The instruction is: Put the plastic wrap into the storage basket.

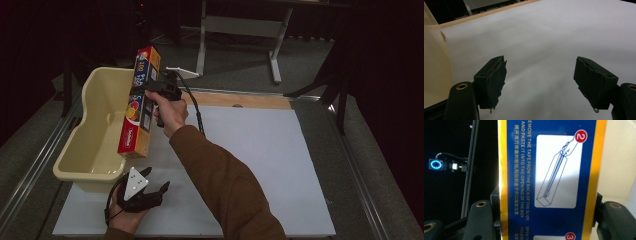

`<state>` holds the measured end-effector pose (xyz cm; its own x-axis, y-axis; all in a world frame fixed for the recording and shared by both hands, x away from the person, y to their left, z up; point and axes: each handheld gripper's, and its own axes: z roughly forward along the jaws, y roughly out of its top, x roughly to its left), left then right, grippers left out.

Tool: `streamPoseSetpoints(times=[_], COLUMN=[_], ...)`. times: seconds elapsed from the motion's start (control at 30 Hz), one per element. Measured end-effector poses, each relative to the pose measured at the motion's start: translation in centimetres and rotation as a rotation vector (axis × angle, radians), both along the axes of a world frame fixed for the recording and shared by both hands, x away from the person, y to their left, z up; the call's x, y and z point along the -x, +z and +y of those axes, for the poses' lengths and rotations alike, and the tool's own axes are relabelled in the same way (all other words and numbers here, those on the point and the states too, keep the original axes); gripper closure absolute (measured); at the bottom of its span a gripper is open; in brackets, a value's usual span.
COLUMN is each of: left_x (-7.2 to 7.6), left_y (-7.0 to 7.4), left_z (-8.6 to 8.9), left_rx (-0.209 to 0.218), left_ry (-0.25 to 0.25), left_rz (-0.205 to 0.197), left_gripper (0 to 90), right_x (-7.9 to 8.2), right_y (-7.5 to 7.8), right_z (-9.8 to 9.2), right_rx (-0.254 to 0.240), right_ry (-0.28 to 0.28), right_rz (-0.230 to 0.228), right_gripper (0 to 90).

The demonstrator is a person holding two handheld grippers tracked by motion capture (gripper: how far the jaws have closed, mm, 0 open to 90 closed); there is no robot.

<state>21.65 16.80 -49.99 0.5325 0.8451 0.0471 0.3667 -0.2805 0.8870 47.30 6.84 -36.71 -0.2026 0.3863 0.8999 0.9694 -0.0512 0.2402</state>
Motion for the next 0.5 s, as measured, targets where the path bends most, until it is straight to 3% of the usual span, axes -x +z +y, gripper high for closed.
streamPoseSetpoints(times=[0.5], left_x=[0.1], left_y=[-0.1], left_z=[0.1], left_rx=[0.007], left_ry=[-0.002], left_rz=[0.0], left_gripper=[25.7], right_x=[0.8], right_y=[-0.7], right_z=[2.6], right_rx=[-0.009], right_ry=[-0.027], right_rz=[0.0], right_gripper=[39.4])
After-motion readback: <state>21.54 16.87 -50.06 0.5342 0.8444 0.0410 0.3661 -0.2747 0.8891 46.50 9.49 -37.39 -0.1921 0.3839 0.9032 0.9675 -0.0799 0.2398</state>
